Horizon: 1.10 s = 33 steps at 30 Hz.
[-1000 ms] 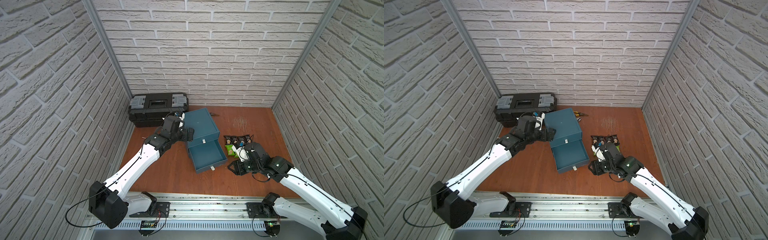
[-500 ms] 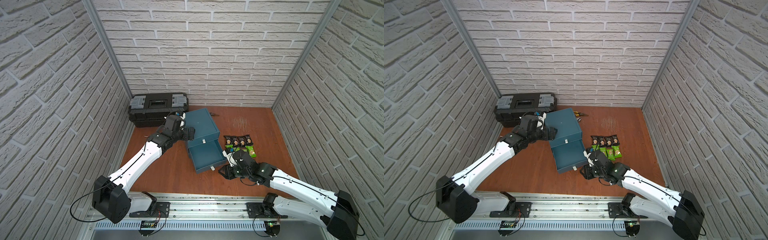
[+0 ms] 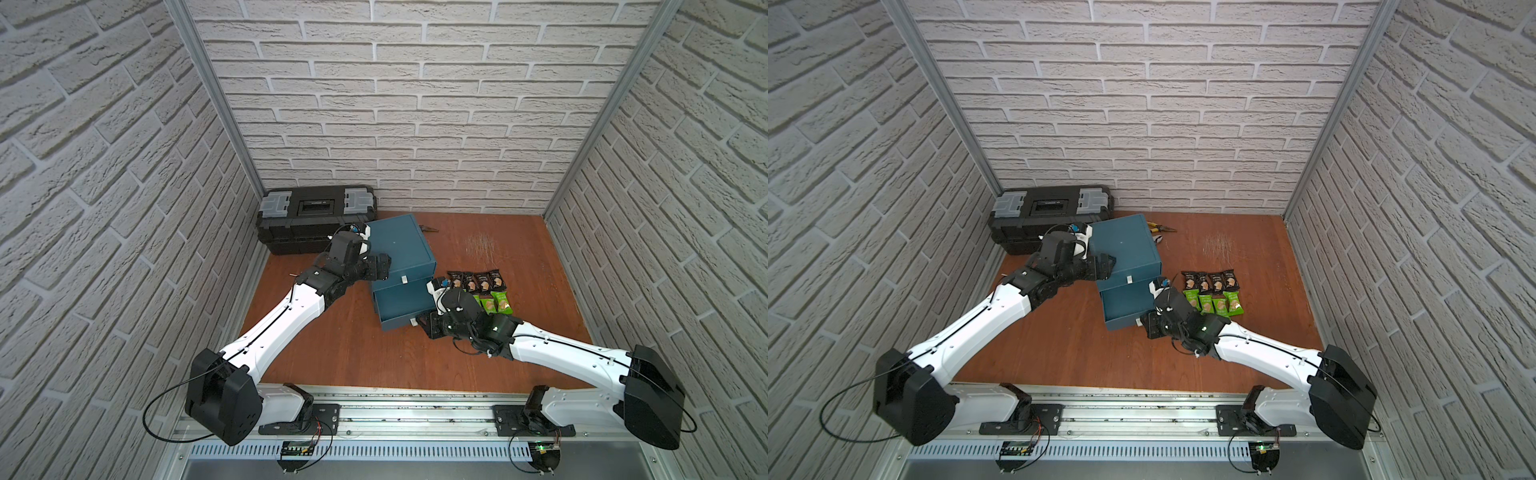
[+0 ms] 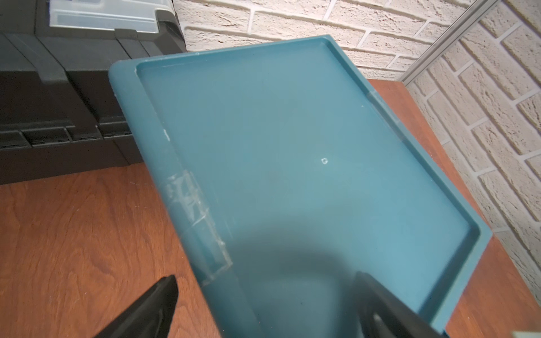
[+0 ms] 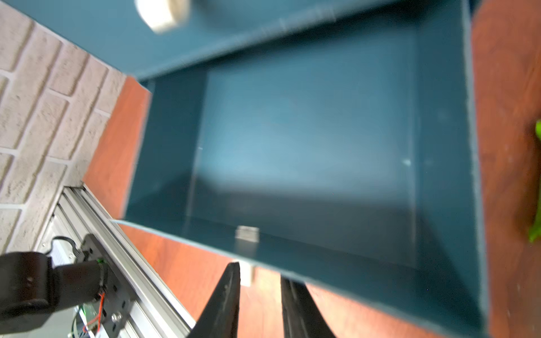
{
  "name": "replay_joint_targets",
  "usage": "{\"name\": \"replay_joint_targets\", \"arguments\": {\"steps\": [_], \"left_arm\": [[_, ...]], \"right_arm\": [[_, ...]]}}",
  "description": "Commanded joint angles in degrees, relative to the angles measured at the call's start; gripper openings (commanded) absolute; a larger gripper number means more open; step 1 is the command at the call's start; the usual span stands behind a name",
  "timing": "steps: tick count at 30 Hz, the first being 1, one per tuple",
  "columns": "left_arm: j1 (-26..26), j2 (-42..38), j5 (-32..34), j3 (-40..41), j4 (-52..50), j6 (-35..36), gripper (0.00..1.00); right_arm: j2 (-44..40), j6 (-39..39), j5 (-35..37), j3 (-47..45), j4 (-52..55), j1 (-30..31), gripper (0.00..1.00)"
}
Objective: Take the cookies out of the drawer
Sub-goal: Close the drawer of the storage box.
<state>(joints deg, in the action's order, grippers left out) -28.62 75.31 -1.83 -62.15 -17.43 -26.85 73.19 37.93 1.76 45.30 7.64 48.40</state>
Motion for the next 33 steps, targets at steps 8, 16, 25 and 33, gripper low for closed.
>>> {"name": "replay_joint_targets", "arguments": {"steps": [8,16,25,33], "left_arm": [[0.23,0.34,-1.23,2.47,2.5,-0.56,0.98],[0.41,-0.78,-0.27,2.47,1.91,0.22,0.99],[0.5,-0.31,-1.02,2.47,2.64,-0.13,0.99],[0.45,-0.67,-1.25,3.43,3.21,-1.41,0.98]], "right_arm": [[8.04,-5.37,2.76,6.75,-6.83,0.83,0.26],[-1.39,-6.61,10.58,9.83,3.88,5.55,0.25],[-3.65,-2.54,12.99,-1.73,0.97,5.46,0.17],[7.12,-4.47,15.14,3.87,-1.9,3.76,0.1]]}}
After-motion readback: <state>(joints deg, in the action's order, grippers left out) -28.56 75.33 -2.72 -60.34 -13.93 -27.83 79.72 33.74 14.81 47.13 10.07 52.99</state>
